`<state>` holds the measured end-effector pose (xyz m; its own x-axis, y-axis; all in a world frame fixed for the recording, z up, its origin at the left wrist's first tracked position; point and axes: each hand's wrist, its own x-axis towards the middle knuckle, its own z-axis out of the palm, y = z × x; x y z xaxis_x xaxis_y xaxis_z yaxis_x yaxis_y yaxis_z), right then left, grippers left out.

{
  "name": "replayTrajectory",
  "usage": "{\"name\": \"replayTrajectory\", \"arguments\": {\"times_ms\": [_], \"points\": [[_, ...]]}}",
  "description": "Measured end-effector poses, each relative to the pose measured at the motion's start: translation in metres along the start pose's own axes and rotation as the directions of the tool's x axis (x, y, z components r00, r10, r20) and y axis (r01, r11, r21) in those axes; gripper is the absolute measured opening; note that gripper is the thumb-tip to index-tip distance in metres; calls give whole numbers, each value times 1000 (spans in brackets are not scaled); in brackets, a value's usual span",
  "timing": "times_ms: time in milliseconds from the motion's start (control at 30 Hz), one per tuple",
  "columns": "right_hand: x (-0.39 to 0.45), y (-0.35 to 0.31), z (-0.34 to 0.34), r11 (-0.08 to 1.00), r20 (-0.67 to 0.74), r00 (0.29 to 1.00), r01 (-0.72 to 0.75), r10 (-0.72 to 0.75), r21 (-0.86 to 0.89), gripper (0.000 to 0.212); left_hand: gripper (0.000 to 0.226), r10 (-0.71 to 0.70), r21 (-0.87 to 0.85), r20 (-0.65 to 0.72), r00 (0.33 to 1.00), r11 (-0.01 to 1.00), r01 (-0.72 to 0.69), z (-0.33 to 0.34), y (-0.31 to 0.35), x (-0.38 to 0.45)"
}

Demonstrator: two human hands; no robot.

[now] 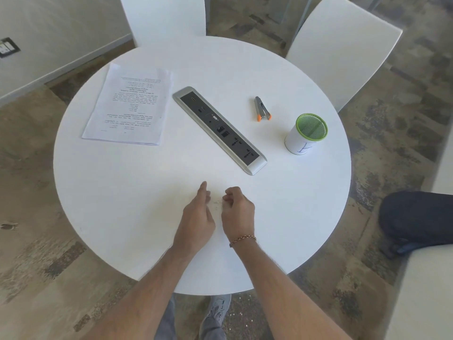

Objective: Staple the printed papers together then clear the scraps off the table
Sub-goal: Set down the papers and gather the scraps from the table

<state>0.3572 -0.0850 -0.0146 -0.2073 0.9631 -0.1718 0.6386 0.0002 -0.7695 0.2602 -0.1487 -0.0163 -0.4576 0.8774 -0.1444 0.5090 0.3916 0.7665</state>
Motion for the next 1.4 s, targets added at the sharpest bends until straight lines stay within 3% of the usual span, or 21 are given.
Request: {"name": "replayTrajectory", "arguments": {"times_ms": [167, 267, 333, 433, 667, 767, 867, 933, 1000, 1400], "points": [[1, -7, 2, 996, 19, 1000, -22, 20, 89, 31, 61, 2, -37, -26, 1000, 999, -3, 1, 5, -1], [-2, -1, -2, 999, -49, 998, 28, -25, 43, 28, 58, 1, -25, -116, 993, 1000, -4, -5, 4, -1], [-5, 5, -3, 1000, -16, 1000, 7, -6, 22, 30, 59, -17, -13, -132, 991, 1000, 15, -6, 0, -1], [-11, 8, 1, 999, 54, 998, -12, 9, 45, 32, 61, -27, -11, -79, 996, 1000, 27, -7, -2, 0], [-2, -4, 8, 996, 47, 998, 41, -45, 78, 32, 63, -49, -85, -22, 999, 995, 47, -4, 5, -1], [1, 2, 7, 993, 47, 992, 119, -119, -7, 34, 61, -36, -97, -87, 996, 995, 27, -10, 6, 0], [4, 7, 7, 965, 156, 970, 210, -186, -156, 37, 61, -25, -76, -152, 988, 997, 14, -14, 4, 1], [6, 7, 8, 937, 188, 953, 274, -236, -214, 28, 61, -17, -65, -179, 984, 998, 5, -16, 3, 2], [9, 7, 10, 915, 184, 943, 318, -277, -250, 16, 62, -1, -46, -207, 978, 999, -9, -17, 3, 3], [17, 10, 20, 799, 143, 884, 464, -444, -383, 24, 60, 23, 17, -258, 966, 1000, -19, -21, 2, 1]]}}
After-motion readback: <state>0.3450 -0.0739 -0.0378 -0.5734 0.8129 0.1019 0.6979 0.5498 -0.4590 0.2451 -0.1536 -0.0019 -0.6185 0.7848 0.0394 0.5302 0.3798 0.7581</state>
